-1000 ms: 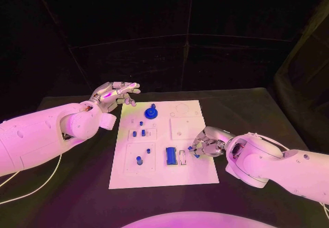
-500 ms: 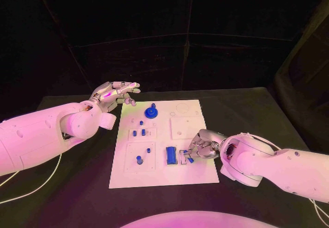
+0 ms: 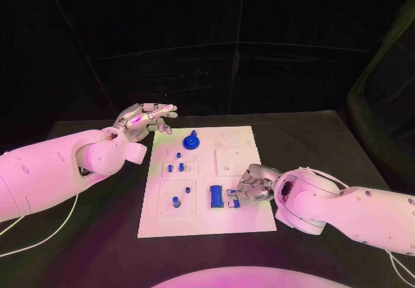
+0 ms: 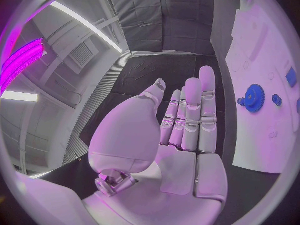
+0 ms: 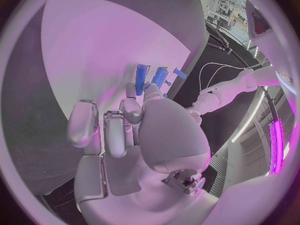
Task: Assemble the parts on the task board
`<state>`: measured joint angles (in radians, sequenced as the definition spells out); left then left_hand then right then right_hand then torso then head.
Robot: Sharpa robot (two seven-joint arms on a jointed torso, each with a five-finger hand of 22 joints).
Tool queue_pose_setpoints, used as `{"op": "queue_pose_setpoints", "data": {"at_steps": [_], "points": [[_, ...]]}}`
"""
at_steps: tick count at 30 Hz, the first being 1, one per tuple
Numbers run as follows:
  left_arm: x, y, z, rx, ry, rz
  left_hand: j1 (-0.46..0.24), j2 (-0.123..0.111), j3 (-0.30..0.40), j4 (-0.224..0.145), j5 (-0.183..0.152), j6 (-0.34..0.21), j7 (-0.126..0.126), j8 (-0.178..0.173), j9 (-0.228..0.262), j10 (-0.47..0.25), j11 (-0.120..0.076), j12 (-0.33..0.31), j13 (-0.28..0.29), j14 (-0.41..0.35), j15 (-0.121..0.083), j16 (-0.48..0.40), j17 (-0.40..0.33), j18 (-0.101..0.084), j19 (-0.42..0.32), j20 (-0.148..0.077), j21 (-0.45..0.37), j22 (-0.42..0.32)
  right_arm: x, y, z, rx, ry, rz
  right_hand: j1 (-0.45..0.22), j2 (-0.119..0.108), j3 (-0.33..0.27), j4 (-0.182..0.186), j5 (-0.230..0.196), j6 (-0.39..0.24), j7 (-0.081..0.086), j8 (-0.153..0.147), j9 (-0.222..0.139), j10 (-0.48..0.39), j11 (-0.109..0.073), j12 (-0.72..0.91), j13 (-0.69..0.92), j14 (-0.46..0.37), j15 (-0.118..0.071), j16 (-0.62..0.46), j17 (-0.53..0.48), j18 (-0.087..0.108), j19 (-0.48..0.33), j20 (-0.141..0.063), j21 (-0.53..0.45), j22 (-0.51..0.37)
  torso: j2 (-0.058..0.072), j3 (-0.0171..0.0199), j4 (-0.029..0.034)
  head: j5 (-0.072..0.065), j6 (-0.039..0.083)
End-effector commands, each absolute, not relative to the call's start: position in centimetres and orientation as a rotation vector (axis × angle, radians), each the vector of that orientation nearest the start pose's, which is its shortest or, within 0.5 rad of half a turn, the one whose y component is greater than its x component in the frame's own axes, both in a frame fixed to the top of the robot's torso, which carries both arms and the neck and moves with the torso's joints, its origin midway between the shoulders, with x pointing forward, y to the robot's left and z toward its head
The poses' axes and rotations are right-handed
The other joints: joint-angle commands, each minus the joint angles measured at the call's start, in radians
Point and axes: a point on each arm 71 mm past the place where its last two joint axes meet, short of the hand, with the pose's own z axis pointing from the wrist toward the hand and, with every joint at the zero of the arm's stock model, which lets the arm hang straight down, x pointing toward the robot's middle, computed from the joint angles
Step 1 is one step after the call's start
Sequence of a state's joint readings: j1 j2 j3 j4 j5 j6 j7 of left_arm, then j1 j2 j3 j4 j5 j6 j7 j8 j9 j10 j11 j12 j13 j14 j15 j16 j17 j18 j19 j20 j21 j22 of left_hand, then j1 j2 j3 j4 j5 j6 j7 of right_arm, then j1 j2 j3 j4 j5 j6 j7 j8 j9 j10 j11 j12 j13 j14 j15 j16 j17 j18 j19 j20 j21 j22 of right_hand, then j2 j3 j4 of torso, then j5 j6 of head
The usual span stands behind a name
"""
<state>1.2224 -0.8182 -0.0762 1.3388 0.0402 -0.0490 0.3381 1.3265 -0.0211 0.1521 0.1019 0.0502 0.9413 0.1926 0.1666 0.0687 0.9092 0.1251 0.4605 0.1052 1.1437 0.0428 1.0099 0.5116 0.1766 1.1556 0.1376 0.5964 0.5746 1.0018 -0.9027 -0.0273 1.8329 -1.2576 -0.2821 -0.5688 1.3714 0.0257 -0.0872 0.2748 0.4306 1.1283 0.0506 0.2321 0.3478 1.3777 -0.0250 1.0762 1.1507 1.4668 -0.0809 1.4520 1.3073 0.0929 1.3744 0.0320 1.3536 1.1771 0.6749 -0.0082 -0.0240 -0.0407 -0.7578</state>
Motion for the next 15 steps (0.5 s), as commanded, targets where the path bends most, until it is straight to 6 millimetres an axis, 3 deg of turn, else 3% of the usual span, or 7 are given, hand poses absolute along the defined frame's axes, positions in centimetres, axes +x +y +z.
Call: {"op": "queue_pose_setpoints", "data": {"at_steps": [1, 15], "points": [[51.57, 23.98, -19.24, -1.143, 1.53, -1.632, 0.001, 0.008, -0.006, 0.0, 0.002, -0.006, 0.001, 0.005, -0.001, -0.004, 0.001, 0.004, -0.001, -0.005, 0.001, -0.002, -0.001, 0.006, 0.001, 0.007, -0.005, -0.001, 38.54, -16.58, -25.43, 0.243, 2.103, 0.541, -0.013, -0.002, -0.001, 0.007, -0.003, 0.005, 0.0, 0.001, 0.0, 0.009, 0.001, -0.001, 0.003, 0.066, -0.005, 0.005, 0.063, -0.011, 0.003, -0.005, 0.003, 0.0, 0.001, 0.0003, 0.0003, 0.002, 0.0], [51.59, 24.03, -19.26, -1.145, 1.532, -1.629, 0.0, 0.007, -0.007, 0.0, 0.001, -0.007, 0.002, 0.006, -0.001, -0.005, 0.001, 0.004, -0.002, -0.005, 0.002, -0.002, -0.001, 0.006, 0.001, 0.007, -0.006, -0.001, 38.49, -16.0, -25.32, 0.228, 2.096, 0.557, -0.024, -0.001, -0.003, 0.01, 0.008, 0.014, -0.003, 0.004, 0.004, 0.02, -0.002, 0.017, 0.019, 0.067, -0.007, 0.007, 0.068, -0.012, 0.005, -0.007, 0.004, 0.002, 0.0, 0.001, -0.0004, 0.003, -0.003]]}}
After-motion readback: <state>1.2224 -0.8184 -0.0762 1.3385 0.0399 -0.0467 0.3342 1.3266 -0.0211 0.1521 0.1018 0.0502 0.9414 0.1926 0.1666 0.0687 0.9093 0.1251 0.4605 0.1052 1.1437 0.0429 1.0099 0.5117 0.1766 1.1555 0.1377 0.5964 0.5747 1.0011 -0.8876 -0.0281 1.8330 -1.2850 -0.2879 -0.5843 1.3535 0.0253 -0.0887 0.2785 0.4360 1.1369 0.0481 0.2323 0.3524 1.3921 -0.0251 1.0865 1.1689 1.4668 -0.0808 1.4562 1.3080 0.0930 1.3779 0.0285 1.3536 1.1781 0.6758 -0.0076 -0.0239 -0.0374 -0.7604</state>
